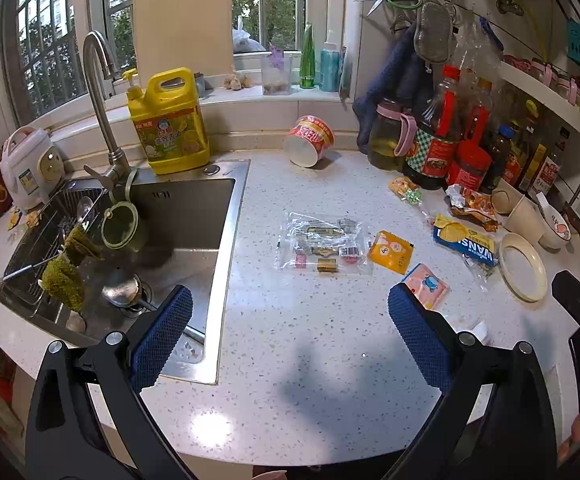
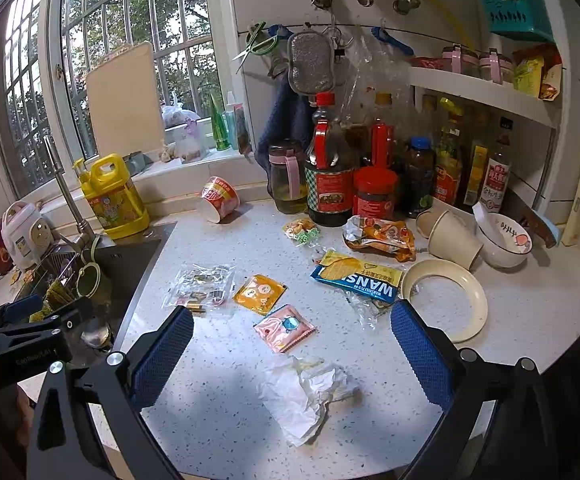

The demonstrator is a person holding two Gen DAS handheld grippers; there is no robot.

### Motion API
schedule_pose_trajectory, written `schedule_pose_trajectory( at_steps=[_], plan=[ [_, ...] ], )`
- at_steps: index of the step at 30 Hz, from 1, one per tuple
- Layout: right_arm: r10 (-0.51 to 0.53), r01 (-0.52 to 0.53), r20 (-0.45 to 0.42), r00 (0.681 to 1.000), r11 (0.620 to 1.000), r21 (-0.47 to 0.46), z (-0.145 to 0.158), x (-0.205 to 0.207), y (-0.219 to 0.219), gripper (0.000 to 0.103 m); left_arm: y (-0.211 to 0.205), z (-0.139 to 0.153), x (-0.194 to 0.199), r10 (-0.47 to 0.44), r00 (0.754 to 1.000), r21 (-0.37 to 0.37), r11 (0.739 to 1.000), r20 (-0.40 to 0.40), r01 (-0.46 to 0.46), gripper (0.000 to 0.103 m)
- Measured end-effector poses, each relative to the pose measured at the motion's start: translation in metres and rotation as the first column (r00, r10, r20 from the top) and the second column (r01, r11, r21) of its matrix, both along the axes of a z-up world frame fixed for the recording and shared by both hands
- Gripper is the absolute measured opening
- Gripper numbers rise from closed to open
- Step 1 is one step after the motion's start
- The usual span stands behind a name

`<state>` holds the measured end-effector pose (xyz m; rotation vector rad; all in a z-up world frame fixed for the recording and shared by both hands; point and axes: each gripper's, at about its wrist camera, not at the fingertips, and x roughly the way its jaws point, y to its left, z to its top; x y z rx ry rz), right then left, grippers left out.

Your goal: Collect trash

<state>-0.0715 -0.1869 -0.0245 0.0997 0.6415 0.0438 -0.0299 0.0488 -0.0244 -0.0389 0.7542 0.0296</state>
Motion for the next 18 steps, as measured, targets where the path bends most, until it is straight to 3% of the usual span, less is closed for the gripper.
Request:
schedule_pose_trajectory(
  at_steps=[18],
  plan=[
    [0.0, 0.0, -0.001, 1.0, 1.0, 0.001, -0.0005, 0.0005, -0.0009, 0.098, -0.0014, -0.0026, -0.0005, -0.01, 1.0, 0.004, 1.0, 0.002, 0.01, 0.096]
  ],
)
